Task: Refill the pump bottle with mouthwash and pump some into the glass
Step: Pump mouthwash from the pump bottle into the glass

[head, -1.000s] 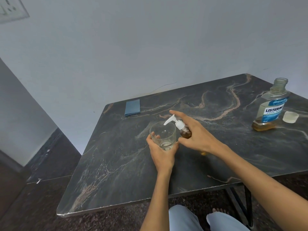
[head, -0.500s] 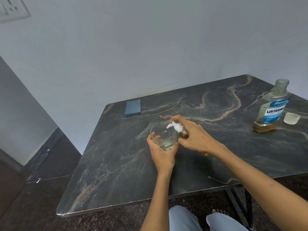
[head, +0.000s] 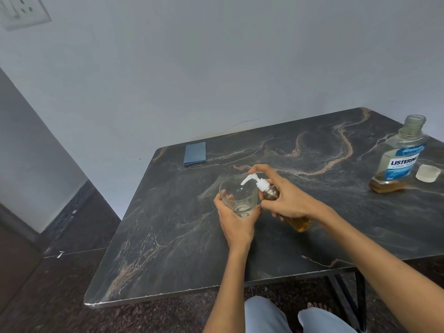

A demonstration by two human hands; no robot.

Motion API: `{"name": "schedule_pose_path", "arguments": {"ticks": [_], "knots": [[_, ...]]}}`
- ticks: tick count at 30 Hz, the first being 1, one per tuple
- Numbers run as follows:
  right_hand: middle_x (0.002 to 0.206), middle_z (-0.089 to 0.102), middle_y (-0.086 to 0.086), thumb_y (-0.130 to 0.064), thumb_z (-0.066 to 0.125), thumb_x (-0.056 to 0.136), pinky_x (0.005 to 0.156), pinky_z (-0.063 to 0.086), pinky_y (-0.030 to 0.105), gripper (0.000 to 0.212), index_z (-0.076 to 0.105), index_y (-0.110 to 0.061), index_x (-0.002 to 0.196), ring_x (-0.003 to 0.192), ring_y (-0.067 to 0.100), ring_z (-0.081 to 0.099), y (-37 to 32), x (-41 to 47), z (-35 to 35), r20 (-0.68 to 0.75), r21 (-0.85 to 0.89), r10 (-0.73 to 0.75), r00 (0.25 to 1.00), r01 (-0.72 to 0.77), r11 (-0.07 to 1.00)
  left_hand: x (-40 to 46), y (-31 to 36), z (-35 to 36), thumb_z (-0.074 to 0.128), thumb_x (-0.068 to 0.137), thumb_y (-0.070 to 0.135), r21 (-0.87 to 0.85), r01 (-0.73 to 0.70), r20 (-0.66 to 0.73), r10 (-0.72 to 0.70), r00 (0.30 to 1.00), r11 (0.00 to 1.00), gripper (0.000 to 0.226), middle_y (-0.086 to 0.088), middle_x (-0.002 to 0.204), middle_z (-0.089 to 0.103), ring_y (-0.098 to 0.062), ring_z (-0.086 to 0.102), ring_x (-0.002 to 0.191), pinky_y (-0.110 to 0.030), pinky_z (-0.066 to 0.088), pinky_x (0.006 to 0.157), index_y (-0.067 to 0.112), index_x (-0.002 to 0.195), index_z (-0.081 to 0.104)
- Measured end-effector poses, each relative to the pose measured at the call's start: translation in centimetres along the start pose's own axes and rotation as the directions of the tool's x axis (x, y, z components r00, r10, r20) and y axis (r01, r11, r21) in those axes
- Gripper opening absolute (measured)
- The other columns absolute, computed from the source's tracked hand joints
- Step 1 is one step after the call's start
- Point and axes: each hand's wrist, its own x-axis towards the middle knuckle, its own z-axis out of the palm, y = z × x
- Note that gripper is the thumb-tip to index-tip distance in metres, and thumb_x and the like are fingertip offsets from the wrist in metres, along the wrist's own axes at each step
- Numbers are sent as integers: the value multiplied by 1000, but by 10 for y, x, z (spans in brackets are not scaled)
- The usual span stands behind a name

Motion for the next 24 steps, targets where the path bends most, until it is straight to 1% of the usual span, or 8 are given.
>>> {"name": "schedule_pose_path", "arguments": {"ticks": [2,4,7,10,13,15,19,24], "knots": [[75,60,4,-5,56,71,39,48,28,68,33,-46,120,47,18,58,-1,-1,2,-32,-26,-24,999,23,999,0,0,0,88,59,20,2,4,-3,-4,1000,1000,90,0,125,50,-16,54,113,-30,47,94,28,130,32],[68,58,4,-7,56,69,45,49,36,62,35,-44,113,50,18,53,-3,-2,4,-82,-104,-49,995,41,994,1,0,1,88,58,19,4,6,-8,-6,1000,1000,91,0,124,50,-15,54,112,-26,46,91,28,130,32],[67,56,1,-9,56,68,50,48,36,62,34,-47,112,50,8,49,-4,-3,8,-144,-155,-51,988,29,988,1,-1,1,88,58,18,5,5,-14,-5,1000,1000,90,-1,124,50,-16,55,111,-28,47,90,27,129,33],[67,58,-2,-9,56,68,51,51,33,78,29,-55,124,51,10,54,-6,-3,10,-186,-236,-62,981,17,972,1,-1,1,88,58,19,4,5,-15,-5,1000,1000,90,-3,125,51,-18,56,112,-36,49,94,28,128,33],[63,58,-2,-7,56,68,51,51,34,93,17,-60,135,52,16,55,-9,-2,11,-212,-315,-77,974,6,949,1,-2,2,88,58,19,8,4,-21,-4,1000,1000,89,-2,124,51,-18,56,111,-37,49,94,28,127,33],[68,58,-5,-9,56,69,55,50,38,84,24,-57,129,55,15,55,-9,-2,11,-240,-348,-78,968,-10,938,2,-2,2,88,58,19,11,6,-23,-6,1000,1000,89,-2,123,50,-18,56,110,-36,49,94,28,127,33],[64,48,-9,-10,56,70,56,41,32,65,32,-45,119,55,12,48,-9,-4,14,-290,-413,-85,953,-45,910,1,-1,2,88,58,20,13,4,-21,-4,1000,1000,89,-2,124,50,-18,55,112,-35,49,94,27,128,33],[67,49,-10,-11,56,70,56,42,32,63,32,-47,117,57,12,50,-8,-4,18,-300,-389,-85,950,-41,920,1,-2,2,89,58,22,19,2,-18,-2,1000,1000,89,-2,126,50,-19,54,113,-37,48,95,28,128,33]]}}
